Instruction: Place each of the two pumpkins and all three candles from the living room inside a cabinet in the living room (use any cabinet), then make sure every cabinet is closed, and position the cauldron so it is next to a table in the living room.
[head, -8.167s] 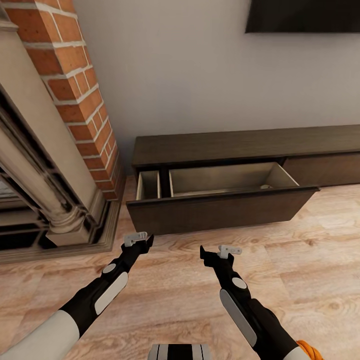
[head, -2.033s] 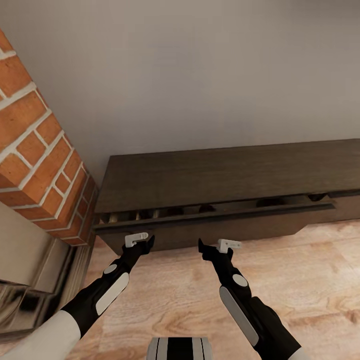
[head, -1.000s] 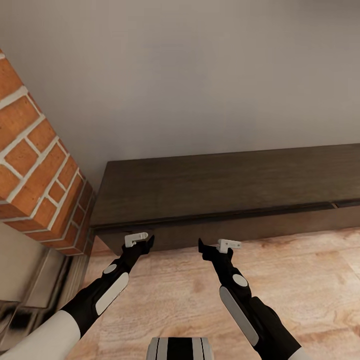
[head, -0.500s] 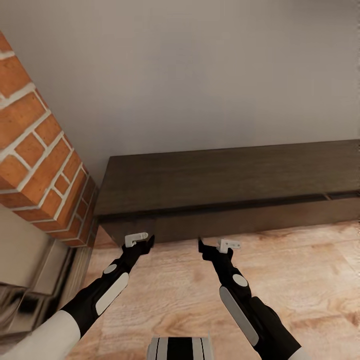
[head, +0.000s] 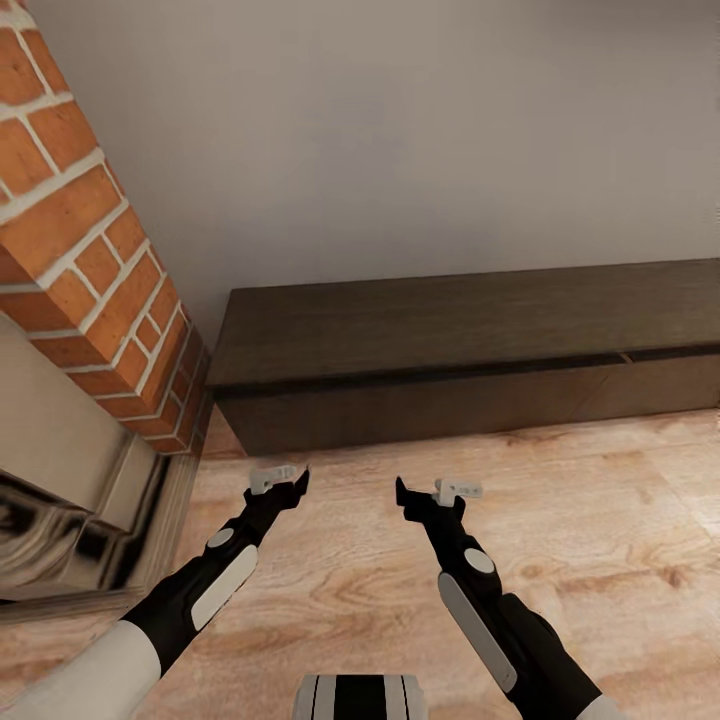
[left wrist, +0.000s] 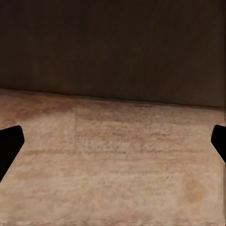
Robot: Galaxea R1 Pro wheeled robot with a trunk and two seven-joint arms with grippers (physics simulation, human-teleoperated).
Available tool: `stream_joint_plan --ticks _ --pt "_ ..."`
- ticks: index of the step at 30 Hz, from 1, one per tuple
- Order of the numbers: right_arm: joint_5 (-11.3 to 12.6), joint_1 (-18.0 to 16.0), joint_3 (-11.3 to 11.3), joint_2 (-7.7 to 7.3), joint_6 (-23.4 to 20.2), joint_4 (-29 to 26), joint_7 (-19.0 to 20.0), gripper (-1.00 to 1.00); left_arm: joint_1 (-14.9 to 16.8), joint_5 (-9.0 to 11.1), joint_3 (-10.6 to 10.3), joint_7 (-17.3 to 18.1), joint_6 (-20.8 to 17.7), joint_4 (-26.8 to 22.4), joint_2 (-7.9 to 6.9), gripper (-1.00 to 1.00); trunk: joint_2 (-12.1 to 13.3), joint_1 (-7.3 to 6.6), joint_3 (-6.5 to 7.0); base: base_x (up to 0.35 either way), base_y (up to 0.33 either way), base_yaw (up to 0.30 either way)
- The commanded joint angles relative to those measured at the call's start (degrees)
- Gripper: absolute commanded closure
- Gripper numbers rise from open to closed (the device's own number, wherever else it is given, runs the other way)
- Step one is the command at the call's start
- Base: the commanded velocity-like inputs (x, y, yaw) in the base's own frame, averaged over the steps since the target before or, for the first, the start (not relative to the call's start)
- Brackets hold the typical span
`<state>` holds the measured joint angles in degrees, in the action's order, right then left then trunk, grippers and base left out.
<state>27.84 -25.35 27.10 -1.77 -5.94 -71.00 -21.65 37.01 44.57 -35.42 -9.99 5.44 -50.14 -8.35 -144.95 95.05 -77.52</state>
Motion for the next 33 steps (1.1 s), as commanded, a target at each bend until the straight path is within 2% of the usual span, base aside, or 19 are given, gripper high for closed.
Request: stream_joint_plan --ticks 1,26,33 --pt "0.60 -0.05 -0.15 -0.30 -0.46 -0.20 -0.80 -1.00 0.41 0.52 -0.53 -0.52 0.36 -0.08 -0.43 -1.00 -0.02 -0.04 -0.04 0.000 0.000 0.000" --pt "0.58 -0.05 -0.49 -0.33 -0.48 -0.19 -0.88 -1.00 0.94 0.51 -0.53 -0.50 0.34 0.00 -0.58 -1.00 -0.02 -0.04 -0.04 0.000 0.000 0.000" --pt "0.63 -0.05 -0.95 -0.26 -0.48 -0.17 -0.77 -1.00 0.73 0.51 -0.53 -0.48 0.27 0.34 -0.69 -1.00 0.07 -0.22 1.51 0.000 0.000 0.000"
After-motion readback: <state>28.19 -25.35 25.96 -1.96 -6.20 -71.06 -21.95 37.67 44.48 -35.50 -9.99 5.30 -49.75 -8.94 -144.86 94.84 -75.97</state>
